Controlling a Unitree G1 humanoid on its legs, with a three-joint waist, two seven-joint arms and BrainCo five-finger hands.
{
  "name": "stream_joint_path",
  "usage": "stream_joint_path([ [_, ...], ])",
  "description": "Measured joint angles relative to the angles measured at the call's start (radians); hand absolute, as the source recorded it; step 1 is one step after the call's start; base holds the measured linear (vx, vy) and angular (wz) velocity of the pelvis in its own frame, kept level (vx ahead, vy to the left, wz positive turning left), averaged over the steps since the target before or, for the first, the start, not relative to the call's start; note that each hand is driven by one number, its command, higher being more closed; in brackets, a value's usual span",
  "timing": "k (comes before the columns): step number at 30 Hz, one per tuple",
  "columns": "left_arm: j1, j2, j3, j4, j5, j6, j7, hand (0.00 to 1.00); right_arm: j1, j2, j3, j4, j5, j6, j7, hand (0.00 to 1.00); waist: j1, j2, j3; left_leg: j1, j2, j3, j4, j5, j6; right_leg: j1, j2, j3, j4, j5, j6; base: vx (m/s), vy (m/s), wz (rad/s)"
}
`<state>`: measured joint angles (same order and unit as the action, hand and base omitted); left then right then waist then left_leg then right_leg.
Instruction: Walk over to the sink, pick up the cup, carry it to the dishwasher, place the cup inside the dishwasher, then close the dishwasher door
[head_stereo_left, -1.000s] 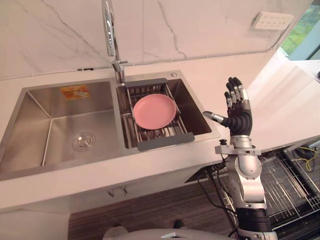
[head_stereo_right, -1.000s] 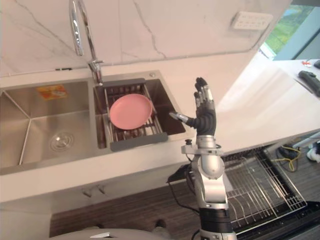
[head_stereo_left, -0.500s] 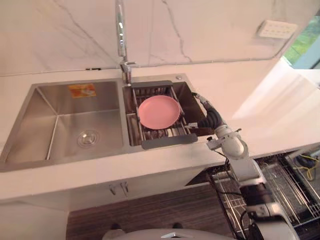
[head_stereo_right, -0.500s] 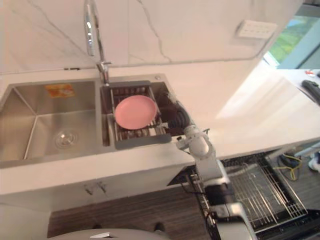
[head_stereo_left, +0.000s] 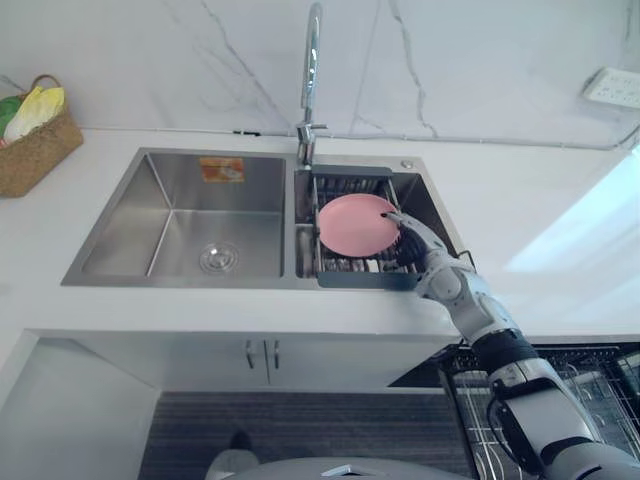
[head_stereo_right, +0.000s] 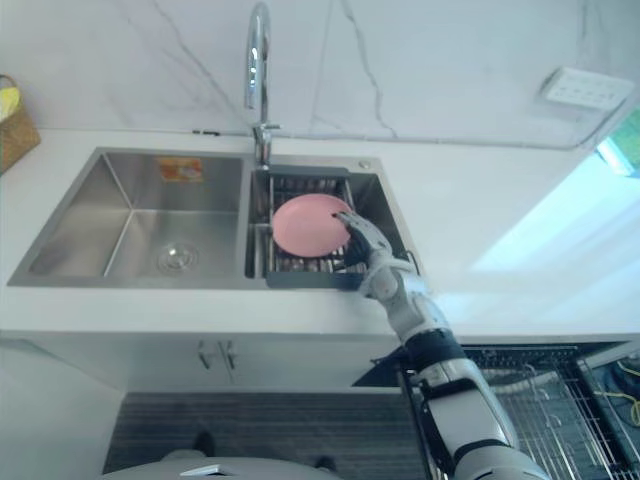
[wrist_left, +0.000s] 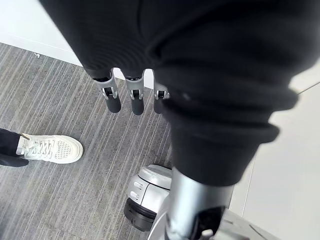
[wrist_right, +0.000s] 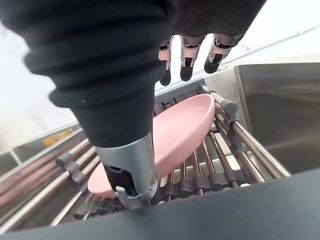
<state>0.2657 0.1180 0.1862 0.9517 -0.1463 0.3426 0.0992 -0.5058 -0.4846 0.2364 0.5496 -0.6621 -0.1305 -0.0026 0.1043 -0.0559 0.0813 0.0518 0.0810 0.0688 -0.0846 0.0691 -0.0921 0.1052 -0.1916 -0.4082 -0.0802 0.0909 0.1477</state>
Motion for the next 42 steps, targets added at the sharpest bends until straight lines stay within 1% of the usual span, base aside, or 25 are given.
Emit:
stream_joint_path([
  [1, 0.000, 0.000, 0.000, 0.000, 0.000, 0.000, -0.001, 0.00, -0.007, 0.000, 0.009, 0.021, -0.019, -0.004, -0.005, 0.00, 0.000, 0.000, 0.000, -0.002, -0.001, -0.008, 0.000, 0.002, 0.000, 0.003, -0.001, -0.009, 0.000, 0.000, 0.000, -0.04, -0.008, 0.19],
  [5, -0.001, 0.001, -0.001, -0.005, -0.007, 0.001, -0.007, 0.00, -0.032, -0.006, 0.036, 0.073, -0.089, 0.004, -0.039, 0.00, 0.005, 0.001, 0.006, -0.015, -0.002, -0.023, 0.000, 0.010, 0.001, 0.001, -0.002, -0.024, 0.000, 0.001, 0.000, -0.03, -0.004, 0.12],
  [8, 0.000, 0.001, -0.002, -0.008, -0.008, 0.001, -0.017, 0.00, -0.059, -0.006, 0.041, 0.118, -0.145, 0.011, -0.098, 0.00, 0.006, 0.005, 0.012, -0.016, -0.004, -0.028, 0.000, 0.012, 0.001, 0.003, -0.003, -0.031, 0.000, 0.001, 0.000, -0.02, -0.005, 0.06],
  [10, 0.000, 0.001, -0.003, -0.009, -0.007, 0.000, -0.018, 0.00, -0.078, -0.009, 0.066, 0.141, -0.204, 0.020, -0.158, 0.00, 0.006, 0.006, 0.014, -0.016, -0.004, -0.030, 0.000, 0.013, 0.001, 0.005, -0.003, -0.034, 0.000, 0.001, 0.000, 0.00, 0.000, 0.00],
  [12, -0.002, 0.001, -0.003, -0.010, -0.007, -0.001, -0.019, 0.00, -0.082, -0.011, 0.076, 0.141, -0.244, 0.026, -0.188, 0.00, 0.006, 0.007, 0.018, -0.016, -0.004, -0.032, 0.000, 0.013, 0.000, 0.006, -0.003, -0.036, 0.000, 0.001, 0.000, -0.01, -0.003, 0.02],
  [14, -0.003, 0.002, -0.005, -0.010, -0.007, -0.002, -0.019, 0.00, -0.082, -0.011, 0.077, 0.143, -0.261, 0.030, -0.198, 0.00, 0.006, 0.006, 0.019, -0.016, -0.004, -0.036, 0.000, 0.013, 0.000, 0.009, -0.003, -0.040, 0.000, 0.001, 0.001, -0.01, -0.008, 0.07],
  [15, -0.003, 0.003, -0.008, -0.010, -0.007, -0.002, -0.019, 0.00, -0.082, -0.011, 0.078, 0.152, -0.283, 0.040, -0.207, 0.00, 0.007, 0.006, 0.020, -0.013, -0.004, -0.040, 0.000, 0.013, 0.000, 0.016, -0.003, -0.045, 0.000, 0.001, 0.001, 0.00, -0.007, 0.08],
  [19, -0.007, 0.004, -0.013, -0.010, -0.007, -0.011, -0.020, 0.00, -0.099, -0.016, 0.113, 0.189, -0.289, 0.070, -0.246, 0.00, 0.017, 0.005, 0.029, -0.013, -0.004, -0.041, 0.000, 0.014, 0.000, 0.016, -0.003, -0.046, 0.000, 0.001, 0.001, 0.00, -0.001, 0.02],
  [22, -0.009, 0.006, -0.015, -0.010, -0.007, -0.019, -0.021, 0.00, -0.108, -0.017, 0.116, 0.221, -0.289, 0.071, -0.253, 0.00, 0.023, 0.005, 0.033, -0.013, -0.005, -0.042, 0.000, 0.015, 0.000, 0.017, -0.003, -0.047, 0.000, 0.001, 0.001, 0.00, 0.000, 0.00],
  [24, -0.009, 0.007, -0.015, -0.009, -0.007, -0.024, -0.021, 0.00, -0.111, -0.017, 0.116, 0.223, -0.289, 0.084, -0.265, 0.00, 0.026, 0.003, 0.036, -0.013, -0.005, -0.044, 0.000, 0.016, -0.001, 0.018, -0.003, -0.049, 0.000, 0.001, 0.001, -0.01, -0.004, 0.02],
  [26, -0.009, 0.008, -0.018, -0.008, -0.007, -0.028, -0.021, 0.00, -0.112, -0.017, 0.117, 0.227, -0.289, 0.087, -0.266, 0.00, 0.029, 0.002, 0.037, -0.013, -0.006, -0.047, 0.000, 0.018, -0.001, 0.021, -0.004, -0.053, 0.000, 0.001, 0.001, -0.02, -0.007, 0.06],
  [30, -0.011, 0.013, -0.035, -0.008, -0.007, -0.034, -0.023, 0.00, -0.152, -0.021, 0.134, 0.294, -0.292, 0.087, -0.267, 0.00, 0.028, 0.003, 0.049, -0.011, -0.009, -0.064, -0.001, 0.021, -0.001, 0.034, -0.005, -0.071, 0.000, 0.000, 0.002, -0.03, -0.006, 0.12],
  [32, -0.011, 0.015, -0.036, -0.006, -0.007, -0.034, -0.029, 0.00, -0.159, -0.025, 0.145, 0.296, -0.314, 0.083, -0.267, 0.00, 0.032, 0.002, 0.053, -0.013, -0.009, -0.066, -0.001, 0.022, 0.000, 0.033, -0.005, -0.073, 0.000, 0.000, 0.002, -0.02, -0.002, 0.03],
  [36, -0.011, 0.018, -0.038, -0.004, -0.007, -0.035, -0.041, 0.00, -0.170, -0.025, 0.155, 0.296, -0.334, 0.054, -0.268, 0.00, 0.036, 0.000, 0.060, -0.014, -0.013, -0.066, -0.001, 0.022, -0.001, 0.034, -0.009, -0.074, 0.000, 0.000, 0.003, 0.00, 0.000, 0.00],
  [38, -0.011, 0.020, -0.039, 0.000, -0.007, -0.036, -0.041, 0.00, -0.172, -0.029, 0.162, 0.296, -0.353, 0.029, -0.268, 0.00, 0.037, -0.003, 0.062, -0.014, -0.016, -0.066, -0.001, 0.022, -0.001, 0.034, -0.012, -0.074, 0.000, 0.000, 0.004, 0.00, 0.000, 0.00],
  [40, -0.011, 0.022, -0.039, 0.000, -0.007, -0.036, -0.041, 0.00, -0.177, -0.043, 0.189, 0.296, -0.363, -0.003, -0.267, 0.00, 0.039, -0.006, 0.064, -0.015, -0.018, -0.066, -0.001, 0.022, 0.000, 0.034, -0.013, -0.074, 0.000, 0.000, 0.004, 0.00, 0.000, 0.00],
  [41, -0.011, 0.024, -0.039, 0.000, -0.007, -0.037, -0.041, 0.00, -0.179, -0.043, 0.192, 0.296, -0.365, -0.028, -0.265, 0.00, 0.040, -0.009, 0.065, -0.015, -0.018, -0.066, -0.001, 0.022, 0.000, 0.034, -0.013, -0.074, 0.000, 0.000, 0.004, 0.00, 0.000, 0.00],
  [42, -0.011, 0.024, -0.039, 0.000, -0.007, -0.037, -0.041, 0.00, -0.180, -0.043, 0.193, 0.295, -0.365, -0.040, -0.263, 0.00, 0.040, -0.009, 0.065, -0.015, -0.017, -0.066, -0.001, 0.022, 0.000, 0.034, -0.013, -0.074, 0.000, 0.000, 0.004, 0.00, 0.000, 0.00],
])
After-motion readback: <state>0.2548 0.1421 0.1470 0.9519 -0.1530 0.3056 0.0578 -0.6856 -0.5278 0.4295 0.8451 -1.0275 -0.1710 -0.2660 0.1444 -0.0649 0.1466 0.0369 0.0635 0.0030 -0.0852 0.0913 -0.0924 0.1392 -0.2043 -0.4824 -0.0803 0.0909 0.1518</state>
